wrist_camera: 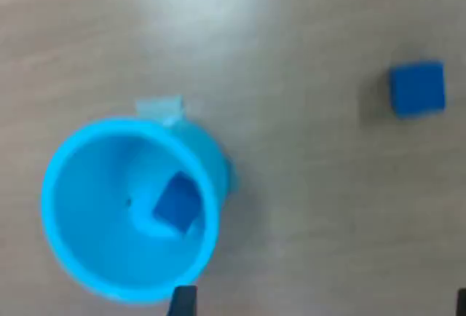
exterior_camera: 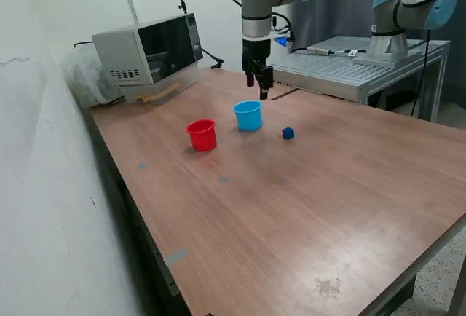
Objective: Place red objects in the red bin, and blue objects in the blue bin.
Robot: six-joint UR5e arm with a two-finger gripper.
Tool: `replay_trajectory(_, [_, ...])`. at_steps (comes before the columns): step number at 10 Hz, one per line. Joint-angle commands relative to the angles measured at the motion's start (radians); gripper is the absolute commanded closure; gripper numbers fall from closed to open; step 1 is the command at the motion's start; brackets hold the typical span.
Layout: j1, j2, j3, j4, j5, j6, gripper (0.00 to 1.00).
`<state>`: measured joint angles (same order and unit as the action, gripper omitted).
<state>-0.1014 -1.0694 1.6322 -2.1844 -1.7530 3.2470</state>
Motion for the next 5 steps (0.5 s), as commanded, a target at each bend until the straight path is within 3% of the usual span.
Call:
replay_trajectory(1, [0.041,-0.024,0.142,-0.079,0.041,0.008,0.00])
replay_trajectory(2, [0.060,0.003,0.149,-0.096,0.076,0.008,0.00])
replay_trajectory(5, [0.141,0.055,0.149,-0.121,0.105,0.010,0.00])
